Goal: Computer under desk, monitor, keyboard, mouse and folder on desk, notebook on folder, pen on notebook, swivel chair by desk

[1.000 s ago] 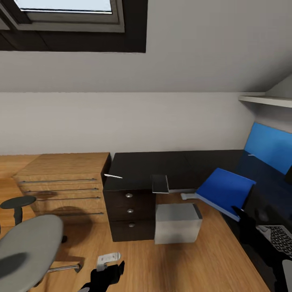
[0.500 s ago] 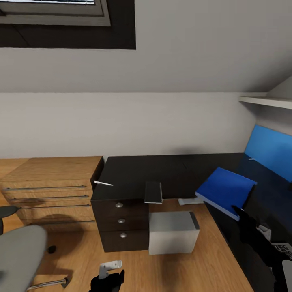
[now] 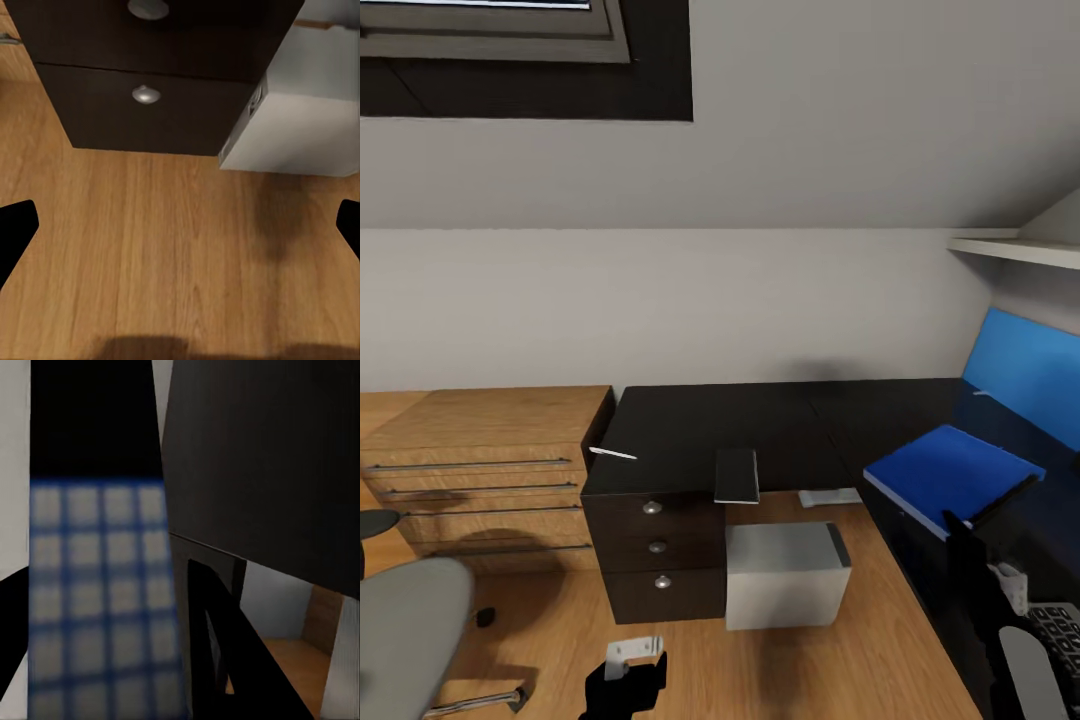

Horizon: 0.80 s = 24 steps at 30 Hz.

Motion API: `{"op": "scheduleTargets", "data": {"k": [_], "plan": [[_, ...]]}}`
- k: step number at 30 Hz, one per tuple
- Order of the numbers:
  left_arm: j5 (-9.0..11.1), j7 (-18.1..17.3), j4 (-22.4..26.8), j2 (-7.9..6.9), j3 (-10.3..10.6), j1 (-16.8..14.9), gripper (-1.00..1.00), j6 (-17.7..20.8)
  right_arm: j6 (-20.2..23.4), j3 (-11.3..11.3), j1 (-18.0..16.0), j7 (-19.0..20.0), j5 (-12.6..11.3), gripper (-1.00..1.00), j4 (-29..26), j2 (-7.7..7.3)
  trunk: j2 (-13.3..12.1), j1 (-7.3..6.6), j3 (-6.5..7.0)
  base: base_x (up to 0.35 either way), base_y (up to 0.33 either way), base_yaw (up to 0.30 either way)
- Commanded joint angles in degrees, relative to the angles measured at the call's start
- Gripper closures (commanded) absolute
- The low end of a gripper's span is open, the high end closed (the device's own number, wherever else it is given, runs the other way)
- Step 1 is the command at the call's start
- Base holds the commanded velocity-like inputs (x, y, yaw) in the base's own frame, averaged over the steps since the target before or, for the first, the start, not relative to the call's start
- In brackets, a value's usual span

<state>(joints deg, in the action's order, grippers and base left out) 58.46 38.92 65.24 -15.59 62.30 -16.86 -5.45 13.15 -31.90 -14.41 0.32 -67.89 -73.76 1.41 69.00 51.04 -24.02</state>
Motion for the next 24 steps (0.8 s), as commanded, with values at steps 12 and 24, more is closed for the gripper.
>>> {"op": "scheduleTargets", "data": {"k": [12,24], "plan": [[0.4,0.2,0.1,-0.05,0.4,-0.1,-1.00,-1.0,-4.3,1.9,-0.3,-5.0,-0.9,1.00,3.4,0.41,0.0,0.00,-0.06,0.179,0.000,0.000],[0.7,0.1,0.1,0.03,0.5,-0.1,-1.00,-1.0,-7.8,1.8,-0.7,-5.2,-3.8,1.00,5.7,0.12,0.0,0.00,-0.06,0.035,0.000,0.000]]}}
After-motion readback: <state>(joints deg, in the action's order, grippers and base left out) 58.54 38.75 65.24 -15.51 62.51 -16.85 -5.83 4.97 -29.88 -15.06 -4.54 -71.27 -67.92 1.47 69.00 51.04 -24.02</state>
